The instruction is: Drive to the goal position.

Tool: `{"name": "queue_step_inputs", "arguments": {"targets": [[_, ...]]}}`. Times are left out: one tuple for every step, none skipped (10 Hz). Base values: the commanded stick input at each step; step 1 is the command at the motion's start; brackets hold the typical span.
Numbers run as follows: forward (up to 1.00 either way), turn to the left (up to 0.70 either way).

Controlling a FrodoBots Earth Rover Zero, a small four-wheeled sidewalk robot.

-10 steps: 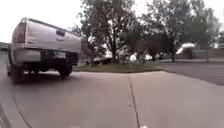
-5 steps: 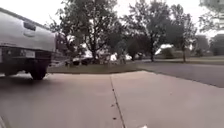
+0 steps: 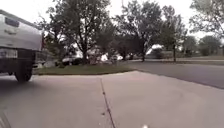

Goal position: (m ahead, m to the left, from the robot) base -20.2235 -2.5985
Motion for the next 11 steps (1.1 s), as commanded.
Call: {"name": "queue_step_inputs", "arguments": {"targets": [[0.00,-0.70],[0.00,-0.70],[0.00,-0.70],[0.00,-0.70],[0.00,-0.70],[0.00,-0.70],[0.00,-0.70],[0.00,-0.70],[0.00,-0.70],[0.00,-0.70],[0.00,-0.70]]}}
